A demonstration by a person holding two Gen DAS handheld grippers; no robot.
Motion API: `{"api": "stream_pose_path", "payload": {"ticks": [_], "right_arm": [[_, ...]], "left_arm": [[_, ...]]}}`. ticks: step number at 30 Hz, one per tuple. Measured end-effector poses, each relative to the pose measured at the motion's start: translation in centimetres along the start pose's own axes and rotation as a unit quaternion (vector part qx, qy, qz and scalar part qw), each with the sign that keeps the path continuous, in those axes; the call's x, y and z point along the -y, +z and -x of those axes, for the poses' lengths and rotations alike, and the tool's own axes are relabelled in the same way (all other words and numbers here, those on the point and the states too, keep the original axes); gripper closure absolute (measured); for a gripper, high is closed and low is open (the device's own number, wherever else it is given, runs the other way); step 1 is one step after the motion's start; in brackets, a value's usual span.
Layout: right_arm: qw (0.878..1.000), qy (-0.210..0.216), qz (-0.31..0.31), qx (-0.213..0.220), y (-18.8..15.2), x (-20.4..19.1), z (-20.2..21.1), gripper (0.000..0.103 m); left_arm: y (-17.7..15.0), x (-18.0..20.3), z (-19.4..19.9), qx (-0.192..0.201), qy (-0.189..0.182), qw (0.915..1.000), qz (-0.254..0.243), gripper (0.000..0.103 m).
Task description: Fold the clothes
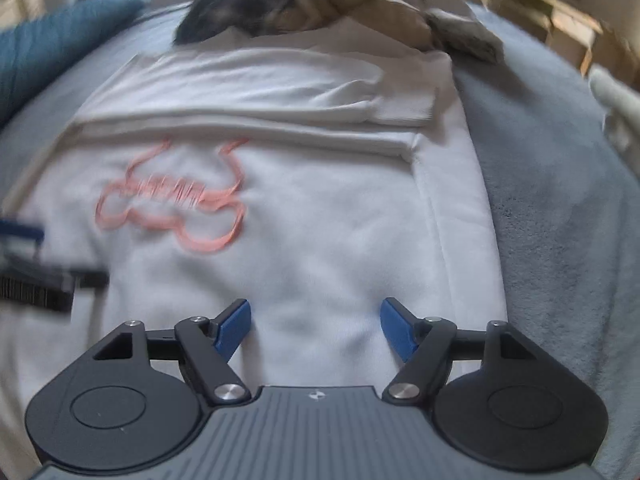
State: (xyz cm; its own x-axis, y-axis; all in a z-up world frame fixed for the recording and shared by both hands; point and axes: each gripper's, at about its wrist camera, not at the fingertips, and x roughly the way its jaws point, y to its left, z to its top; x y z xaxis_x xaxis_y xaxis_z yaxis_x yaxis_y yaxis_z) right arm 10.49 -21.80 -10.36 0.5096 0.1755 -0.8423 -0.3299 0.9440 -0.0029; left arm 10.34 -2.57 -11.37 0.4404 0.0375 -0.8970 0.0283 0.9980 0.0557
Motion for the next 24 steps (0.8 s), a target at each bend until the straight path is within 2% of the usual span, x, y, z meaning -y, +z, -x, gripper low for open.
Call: {"api": "stream_pose_path", "payload": {"ticks": [2,6,8,12,17,19,21,24], "right_arm": [[1.0,0.013,0.007,-0.01,-2.0,-0.2,1.0,0.014],[0.998,0.032,0.037,-0.038,-6.4,-0.4,3.8,0.01],[0.996,0.037,0.05,-0.057,-7.6,-0.4,4.9,0.01],[0.995,0.047,0.046,-0.079,-8.1,0.1,6.3,0.011],[0.998,0.046,-0.005,-0.029,-4.1,1.0,5.9,0.011],[0.998,0.054,-0.017,-0.024,-3.3,0.6,5.2,0.012],[0.996,0.082,-0.017,-0.037,-3.7,-0.2,4.7,0.013],[0.985,0.149,-0.004,-0.088,-5.7,-1.3,4.4,0.012]], "left_arm": [[-0.3,-0.5,0.0,-0.004,-0.008,1.0,0.002,0.0],[-1.4,-1.7,0.4,-0.011,-0.027,0.9995,-0.01,0.0],[-2.3,-2.5,0.7,-0.019,-0.036,0.999,-0.016,0.0],[-4.0,-3.8,1.8,-0.051,-0.044,0.9975,-0.02,0.0],[-5.8,-4.2,2.7,-0.086,-0.038,0.9943,-0.05,0.0],[-6.0,-4.1,2.7,-0.097,-0.036,0.993,-0.058,0.0],[-6.0,-4.0,2.7,-0.106,-0.034,0.9915,-0.067,0.0],[-5.7,-4.3,3.1,-0.118,-0.037,0.9877,-0.095,0.0]]}}
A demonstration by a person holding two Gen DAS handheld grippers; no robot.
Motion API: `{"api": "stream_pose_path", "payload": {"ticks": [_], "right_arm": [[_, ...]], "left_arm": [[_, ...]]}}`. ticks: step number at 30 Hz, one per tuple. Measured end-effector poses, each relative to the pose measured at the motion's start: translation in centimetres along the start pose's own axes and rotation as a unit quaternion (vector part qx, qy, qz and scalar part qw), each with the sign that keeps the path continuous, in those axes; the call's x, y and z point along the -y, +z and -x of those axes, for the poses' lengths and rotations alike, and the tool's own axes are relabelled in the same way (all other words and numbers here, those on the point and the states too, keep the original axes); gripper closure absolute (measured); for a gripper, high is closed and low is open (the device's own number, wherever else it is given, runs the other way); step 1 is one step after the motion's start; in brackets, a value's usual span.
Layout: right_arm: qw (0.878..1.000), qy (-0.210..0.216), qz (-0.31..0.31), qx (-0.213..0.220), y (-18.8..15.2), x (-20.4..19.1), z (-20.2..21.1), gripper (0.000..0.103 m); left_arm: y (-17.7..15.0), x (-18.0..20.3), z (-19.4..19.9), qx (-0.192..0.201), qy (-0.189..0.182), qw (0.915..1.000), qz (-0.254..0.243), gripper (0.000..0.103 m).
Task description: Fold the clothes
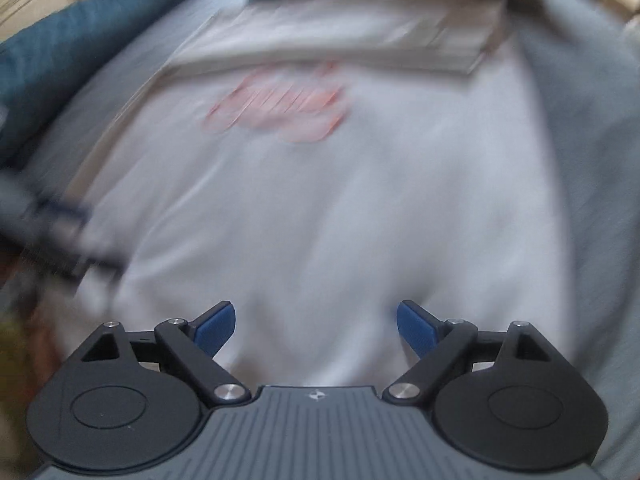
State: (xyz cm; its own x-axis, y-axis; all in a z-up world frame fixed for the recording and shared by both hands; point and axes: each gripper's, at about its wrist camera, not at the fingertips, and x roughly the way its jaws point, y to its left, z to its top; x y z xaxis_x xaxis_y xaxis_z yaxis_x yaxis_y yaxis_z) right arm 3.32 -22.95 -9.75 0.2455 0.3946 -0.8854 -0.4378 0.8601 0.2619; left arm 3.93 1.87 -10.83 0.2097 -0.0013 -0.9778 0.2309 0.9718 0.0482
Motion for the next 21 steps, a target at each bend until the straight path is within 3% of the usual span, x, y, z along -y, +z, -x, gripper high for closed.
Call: {"api": "stream_pose_path", "payload": {"ticks": [2,4,6,10,12,14,18,19,20,21], "right_arm": [[0.999,0.031,0.028,-0.02,-1.4,-0.8,0.3,0.013],[0.997,0.057,0.036,-0.025,-1.7,-0.8,1.1,0.013],[0.997,0.076,0.007,-0.008,-0.8,0.3,1.9,0.013],[0.997,0.058,-0.026,0.05,1.9,1.6,2.5,0.02],[0.997,0.052,-0.004,0.06,2.4,0.8,1.6,0.029],[0.997,0.066,0.03,0.036,2.0,-1.1,-0.2,0.044],[0.987,0.09,0.133,0.018,-0.6,-5.3,-0.9,0.047],[0.983,0.113,0.143,0.008,-0.8,-5.5,-0.6,0.067],[0.981,0.14,0.135,-0.004,-0.6,-5.4,-0.5,0.077],[0.981,0.148,0.125,-0.005,-0.2,-5.0,-0.4,0.077]], "left_arm": [[0.3,-0.5,0.7,-0.004,-0.011,0.9997,-0.02,0.0],[1.0,-1.1,1.6,0.004,-0.046,0.9986,-0.026,0.0],[1.9,-1.4,2.4,0.021,-0.071,0.9971,-0.02,0.0],[4.4,-0.8,4.0,0.086,-0.061,0.9943,0.011,0.0],[5.7,-0.4,4.5,0.119,-0.049,0.9913,0.028,0.0],[6.4,-0.4,4.3,0.132,-0.031,0.99,0.039,0.0],[6.8,-0.4,3.3,0.139,0.003,0.989,0.049,0.0],[6.5,-0.5,3.1,0.139,0.01,0.9891,0.048,0.0],[6.2,-0.6,2.9,0.139,0.018,0.989,0.047,0.0],[5.9,-0.7,2.8,0.139,0.025,0.989,0.045,0.0]]}}
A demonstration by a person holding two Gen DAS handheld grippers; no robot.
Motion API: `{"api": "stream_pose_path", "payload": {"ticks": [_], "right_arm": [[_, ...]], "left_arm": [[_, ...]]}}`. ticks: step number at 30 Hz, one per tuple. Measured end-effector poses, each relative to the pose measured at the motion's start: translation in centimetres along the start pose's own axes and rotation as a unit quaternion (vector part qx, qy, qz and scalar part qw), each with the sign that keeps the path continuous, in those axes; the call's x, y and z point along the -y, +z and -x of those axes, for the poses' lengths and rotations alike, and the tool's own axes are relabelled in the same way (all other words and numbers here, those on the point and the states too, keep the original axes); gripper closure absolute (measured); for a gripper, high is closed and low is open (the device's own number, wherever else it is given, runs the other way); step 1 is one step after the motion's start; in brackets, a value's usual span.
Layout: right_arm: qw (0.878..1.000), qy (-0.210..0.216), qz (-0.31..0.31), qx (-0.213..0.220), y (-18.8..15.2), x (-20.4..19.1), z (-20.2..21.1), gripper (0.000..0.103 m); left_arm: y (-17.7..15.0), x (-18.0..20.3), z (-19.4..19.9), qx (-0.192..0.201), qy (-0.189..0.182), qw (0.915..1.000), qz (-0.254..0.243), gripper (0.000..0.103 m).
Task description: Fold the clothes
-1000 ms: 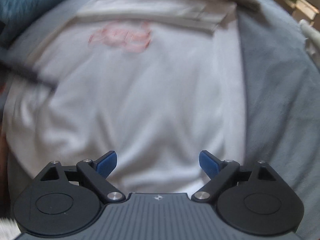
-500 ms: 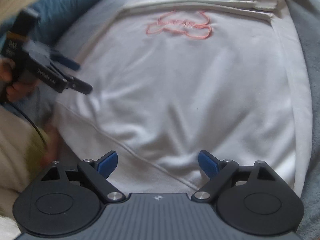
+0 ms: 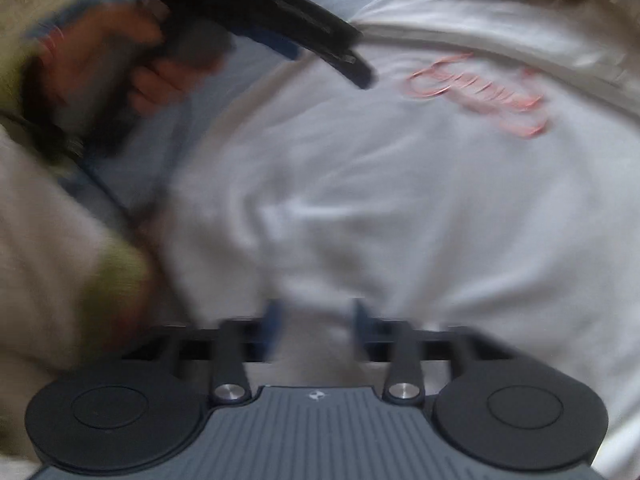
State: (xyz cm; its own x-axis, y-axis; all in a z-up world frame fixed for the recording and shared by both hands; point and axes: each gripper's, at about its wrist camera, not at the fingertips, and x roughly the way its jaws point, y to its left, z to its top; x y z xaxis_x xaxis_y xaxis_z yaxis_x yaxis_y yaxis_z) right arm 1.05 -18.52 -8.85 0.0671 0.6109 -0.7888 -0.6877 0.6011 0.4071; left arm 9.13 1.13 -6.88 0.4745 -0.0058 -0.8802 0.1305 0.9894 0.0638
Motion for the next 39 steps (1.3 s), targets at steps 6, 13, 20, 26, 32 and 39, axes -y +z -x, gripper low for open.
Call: {"api": "stream_pose_path", "payload": {"ticks": [6,13,20,26,32,39], "right_arm": [[0.989,-0.104,-0.029,0.098,3.0,3.1,-0.4,0.077],[0.996,-0.029,0.057,0.065,1.1,-1.5,-3.3,0.078],[0.987,-0.071,0.062,0.127,4.9,-0.1,-3.2,0.083],[0.989,0.003,0.108,0.099,4.2,-4.0,-7.5,0.082],[0.987,0.068,0.126,0.076,2.3,-6.1,-6.8,0.076],[0.973,-0.116,-0.058,0.19,4.5,2.6,-0.3,0.074]], "left_arm": [[0.0,-0.8,-0.2,0.026,0.042,0.9987,0.015,0.0],[-0.4,-3.0,-0.5,0.022,0.074,0.9954,0.056,0.0],[-0.3,-4.5,0.1,0.04,0.084,0.9921,0.084,0.0],[-0.6,-4.3,0.0,0.038,0.084,0.9924,0.081,0.0],[-0.5,-3.2,-0.9,0.024,0.07,0.9948,0.07,0.0],[-0.8,-0.7,-1.8,0.007,0.054,0.9973,0.048,0.0]]}}
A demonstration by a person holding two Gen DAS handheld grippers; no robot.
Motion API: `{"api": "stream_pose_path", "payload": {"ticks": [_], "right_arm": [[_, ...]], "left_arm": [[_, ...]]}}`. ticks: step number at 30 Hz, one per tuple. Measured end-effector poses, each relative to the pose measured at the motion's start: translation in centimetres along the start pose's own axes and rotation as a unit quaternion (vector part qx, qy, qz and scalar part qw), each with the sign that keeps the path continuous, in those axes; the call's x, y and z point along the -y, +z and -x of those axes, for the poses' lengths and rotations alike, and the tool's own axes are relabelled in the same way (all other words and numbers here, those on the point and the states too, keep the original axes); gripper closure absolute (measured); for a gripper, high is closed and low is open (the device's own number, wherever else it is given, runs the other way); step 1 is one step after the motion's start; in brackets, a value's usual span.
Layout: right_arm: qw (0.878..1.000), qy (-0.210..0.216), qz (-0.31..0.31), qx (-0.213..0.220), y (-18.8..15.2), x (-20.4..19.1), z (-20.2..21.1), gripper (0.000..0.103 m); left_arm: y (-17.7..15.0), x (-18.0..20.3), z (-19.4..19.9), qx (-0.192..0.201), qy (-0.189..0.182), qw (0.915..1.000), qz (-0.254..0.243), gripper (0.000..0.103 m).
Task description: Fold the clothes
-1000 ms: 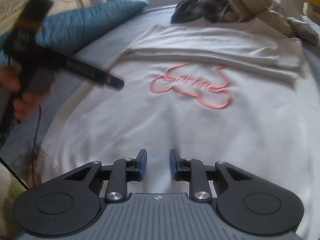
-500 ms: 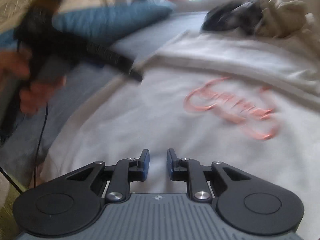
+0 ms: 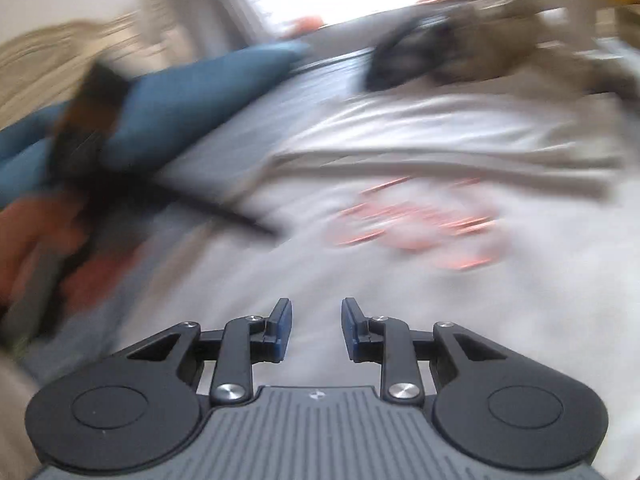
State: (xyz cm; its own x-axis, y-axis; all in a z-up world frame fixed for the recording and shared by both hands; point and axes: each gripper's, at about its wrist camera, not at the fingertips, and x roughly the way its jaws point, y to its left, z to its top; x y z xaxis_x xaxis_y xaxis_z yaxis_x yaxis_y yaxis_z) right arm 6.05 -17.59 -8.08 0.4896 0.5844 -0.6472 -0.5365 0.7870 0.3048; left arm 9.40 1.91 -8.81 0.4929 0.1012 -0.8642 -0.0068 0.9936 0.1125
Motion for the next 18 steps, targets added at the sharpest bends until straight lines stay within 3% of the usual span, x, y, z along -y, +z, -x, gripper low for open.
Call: {"api": "stream_pose_path", "payload": {"ticks": [2,4,8,12,15,18], "right_arm": [[0.999,-0.047,0.003,-0.009,-0.2,1.0,0.3,0.074],[0.997,-0.063,-0.003,-0.04,-1.4,0.9,-0.5,0.074],[0.996,-0.037,-0.01,-0.077,-4.7,-0.4,1.2,0.065],[0.995,-0.035,0.019,-0.094,-4.7,-1.8,3.1,0.065],[0.994,-0.079,0.012,-0.079,-3.6,-1.3,3.5,0.065],[0.988,-0.124,0.007,-0.09,-2.6,0.0,1.5,0.064]], "left_arm": [[-0.5,0.8,-0.5,-0.016,-0.001,0.9998,-0.008,0.0],[-1.2,1.5,-1.3,-0.043,0.009,0.999,-0.009,0.0],[-2.4,1.7,-1.9,-0.059,0.02,0.998,0.016,0.0],[-2.4,1.9,-2.0,-0.061,0.028,0.9976,0.016,0.0],[-2.6,2.1,-1.9,-0.06,0.035,0.9974,0.019,0.0],[-2.7,2.4,-1.7,-0.056,0.042,0.9975,0.012,0.0]]}}
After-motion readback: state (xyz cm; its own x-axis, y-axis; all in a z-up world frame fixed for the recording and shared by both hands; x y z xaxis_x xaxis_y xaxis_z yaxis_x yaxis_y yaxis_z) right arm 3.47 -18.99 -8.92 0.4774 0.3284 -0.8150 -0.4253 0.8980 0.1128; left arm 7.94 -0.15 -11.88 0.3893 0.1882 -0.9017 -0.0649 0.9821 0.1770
